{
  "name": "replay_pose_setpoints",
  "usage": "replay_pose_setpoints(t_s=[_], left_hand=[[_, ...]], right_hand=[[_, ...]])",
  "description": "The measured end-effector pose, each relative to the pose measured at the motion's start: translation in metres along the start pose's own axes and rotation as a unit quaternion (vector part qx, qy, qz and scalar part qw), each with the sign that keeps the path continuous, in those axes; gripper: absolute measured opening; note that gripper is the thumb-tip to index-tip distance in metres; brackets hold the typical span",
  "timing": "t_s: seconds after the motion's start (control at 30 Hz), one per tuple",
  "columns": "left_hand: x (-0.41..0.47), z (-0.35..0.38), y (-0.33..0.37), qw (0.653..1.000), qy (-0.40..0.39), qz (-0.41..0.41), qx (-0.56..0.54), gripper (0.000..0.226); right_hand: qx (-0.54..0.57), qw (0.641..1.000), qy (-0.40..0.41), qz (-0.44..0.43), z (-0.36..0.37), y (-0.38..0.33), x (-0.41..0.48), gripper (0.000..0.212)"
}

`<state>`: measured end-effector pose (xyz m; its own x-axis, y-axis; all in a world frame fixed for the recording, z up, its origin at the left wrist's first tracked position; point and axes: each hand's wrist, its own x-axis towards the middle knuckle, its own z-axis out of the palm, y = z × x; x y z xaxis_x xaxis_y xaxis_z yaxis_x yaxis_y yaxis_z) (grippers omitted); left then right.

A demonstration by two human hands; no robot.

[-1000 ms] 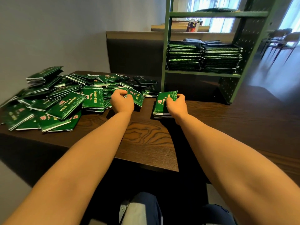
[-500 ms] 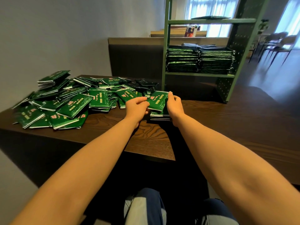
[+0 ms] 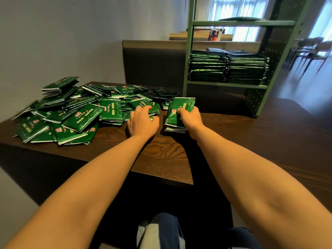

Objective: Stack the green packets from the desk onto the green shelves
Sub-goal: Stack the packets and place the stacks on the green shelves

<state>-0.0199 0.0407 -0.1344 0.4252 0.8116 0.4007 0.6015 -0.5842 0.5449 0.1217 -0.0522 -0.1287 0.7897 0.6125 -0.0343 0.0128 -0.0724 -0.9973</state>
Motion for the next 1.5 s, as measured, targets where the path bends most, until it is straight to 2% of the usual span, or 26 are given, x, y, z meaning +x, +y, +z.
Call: replay_pose_setpoints(t_s=[0.07, 0.13, 0.27, 0.53, 0.73, 0.83, 0.93, 1.13, 1.27, 1.37, 1.5], left_hand=[[0.005, 0.003, -0.011, 0.998, -0.027, -0.019, 0.058, 0.059], [0.008, 0.008, -0.016, 0.993, -0.066, -0.045, 0.089, 0.069], [0.012, 0.012, -0.018, 0.984, -0.114, -0.050, 0.125, 0.066], [0.008, 0.013, -0.023, 0.997, -0.040, -0.013, 0.059, 0.034], [0.007, 0.008, -0.018, 0.999, 0.006, -0.043, 0.022, 0.021], [0.010, 0.012, -0.022, 0.994, -0.029, -0.054, 0.088, 0.047], [0.010, 0.013, -0.022, 0.991, -0.061, -0.027, 0.116, 0.049], [0.004, 0.007, -0.017, 0.995, -0.030, 0.079, 0.052, 0.041], [-0.001, 0.005, -0.008, 0.994, -0.018, 0.101, -0.048, 0.038], [-0.008, 0.004, 0.013, 0.964, -0.066, 0.037, -0.256, 0.035], [-0.008, 0.006, 0.028, 0.892, -0.106, -0.094, -0.429, 0.035]], right_hand=[[-0.025, 1.000, 0.002, -0.015, 0.003, 0.006, 0.001, 0.029], [-0.046, 0.999, -0.001, -0.029, 0.004, 0.012, 0.003, 0.034], [-0.049, 0.997, 0.002, -0.053, 0.001, 0.014, 0.002, 0.031], [-0.026, 0.996, -0.008, -0.080, -0.002, 0.016, -0.002, 0.033], [-0.025, 0.996, -0.011, -0.090, -0.002, 0.018, -0.004, 0.035], [-0.022, 0.995, -0.012, -0.092, -0.002, 0.017, -0.005, 0.034], [-0.011, 0.996, -0.007, -0.092, -0.002, 0.017, -0.005, 0.034], [0.033, 0.997, 0.004, -0.073, -0.004, 0.014, -0.006, 0.028], [0.080, 0.997, 0.002, -0.013, -0.002, 0.006, -0.009, 0.015], [0.140, 0.989, -0.008, 0.050, 0.000, 0.000, -0.011, 0.012], [0.216, 0.972, -0.020, 0.091, 0.003, -0.009, -0.013, 0.032]])
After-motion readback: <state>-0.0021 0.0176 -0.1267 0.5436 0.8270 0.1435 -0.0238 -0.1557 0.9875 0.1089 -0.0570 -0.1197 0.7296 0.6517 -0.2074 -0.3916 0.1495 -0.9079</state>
